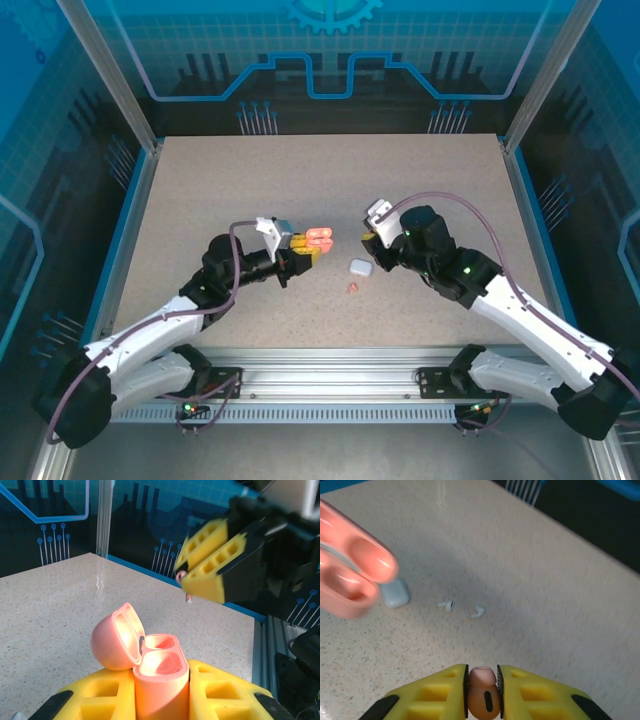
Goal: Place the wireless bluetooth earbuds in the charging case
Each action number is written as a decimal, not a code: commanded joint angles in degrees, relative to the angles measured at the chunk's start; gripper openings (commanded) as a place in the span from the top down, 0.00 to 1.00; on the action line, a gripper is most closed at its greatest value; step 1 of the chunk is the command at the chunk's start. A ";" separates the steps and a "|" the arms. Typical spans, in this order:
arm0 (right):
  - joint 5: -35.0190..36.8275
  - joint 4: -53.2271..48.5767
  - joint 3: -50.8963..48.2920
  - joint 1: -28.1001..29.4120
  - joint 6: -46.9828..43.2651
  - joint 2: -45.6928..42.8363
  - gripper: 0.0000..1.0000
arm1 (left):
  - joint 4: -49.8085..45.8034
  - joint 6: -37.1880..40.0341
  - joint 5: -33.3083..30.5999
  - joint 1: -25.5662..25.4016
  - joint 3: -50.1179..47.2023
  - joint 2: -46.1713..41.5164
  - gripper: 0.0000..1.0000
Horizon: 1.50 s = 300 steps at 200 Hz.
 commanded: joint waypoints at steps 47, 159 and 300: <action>-0.34 2.35 8.48 6.01 -20.19 -0.28 0.79 | 10.58 0.23 6.38 -1.01 1.45 2.12 1.00; -0.54 4.21 8.06 10.80 -32.92 1.82 0.81 | 12.06 2.01 8.18 -0.99 1.70 1.83 1.00; 1.08 0.51 8.08 11.24 -34.80 4.95 0.81 | 12.01 2.30 7.92 -1.04 1.33 1.61 1.00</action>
